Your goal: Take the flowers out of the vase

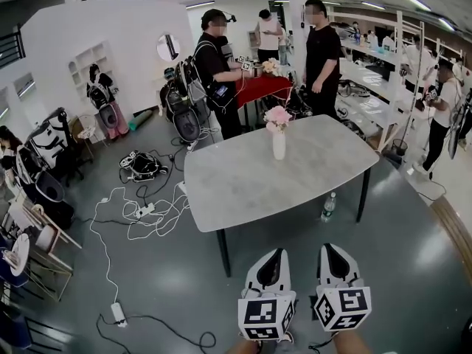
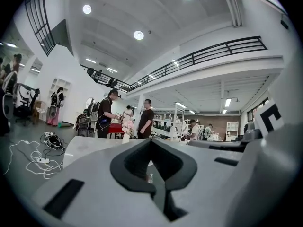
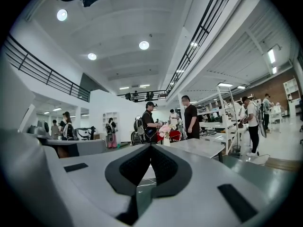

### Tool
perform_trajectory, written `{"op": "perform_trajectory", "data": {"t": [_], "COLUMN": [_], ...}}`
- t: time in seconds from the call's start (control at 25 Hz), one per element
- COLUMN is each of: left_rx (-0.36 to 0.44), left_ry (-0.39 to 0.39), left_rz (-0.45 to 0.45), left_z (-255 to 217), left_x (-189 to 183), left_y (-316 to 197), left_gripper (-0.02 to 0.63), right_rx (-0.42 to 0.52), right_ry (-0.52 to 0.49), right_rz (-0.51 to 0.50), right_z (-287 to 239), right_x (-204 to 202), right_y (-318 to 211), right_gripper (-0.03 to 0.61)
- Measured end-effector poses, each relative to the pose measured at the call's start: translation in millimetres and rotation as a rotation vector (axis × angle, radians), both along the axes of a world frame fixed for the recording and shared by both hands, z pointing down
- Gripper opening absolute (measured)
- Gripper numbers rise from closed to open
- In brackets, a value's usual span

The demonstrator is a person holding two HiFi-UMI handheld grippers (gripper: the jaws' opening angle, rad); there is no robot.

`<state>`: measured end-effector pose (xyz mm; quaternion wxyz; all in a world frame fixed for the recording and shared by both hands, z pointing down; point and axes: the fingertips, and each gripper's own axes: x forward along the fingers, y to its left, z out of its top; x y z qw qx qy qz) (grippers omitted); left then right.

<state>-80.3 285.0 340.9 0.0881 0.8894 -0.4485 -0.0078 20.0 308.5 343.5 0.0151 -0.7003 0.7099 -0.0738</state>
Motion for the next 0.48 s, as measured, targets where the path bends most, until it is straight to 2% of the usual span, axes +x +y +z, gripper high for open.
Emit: {"op": "perform_trajectory", "data": {"t": [0.48], "left_rx": [-0.008], "left_ry": [-0.027], "left_rz": [-0.073], "left_z": [6.8], "left_x": [23.7], "left_y": [-59.4], "left_gripper": [0.002], "right_rx": [-0.024], "right_ry": [-0.009], "right_rz": [-0.081], "right_z": [8.7], "right_x": [26.0], "right_y": [-67.5], "right_gripper": [0.015]}}
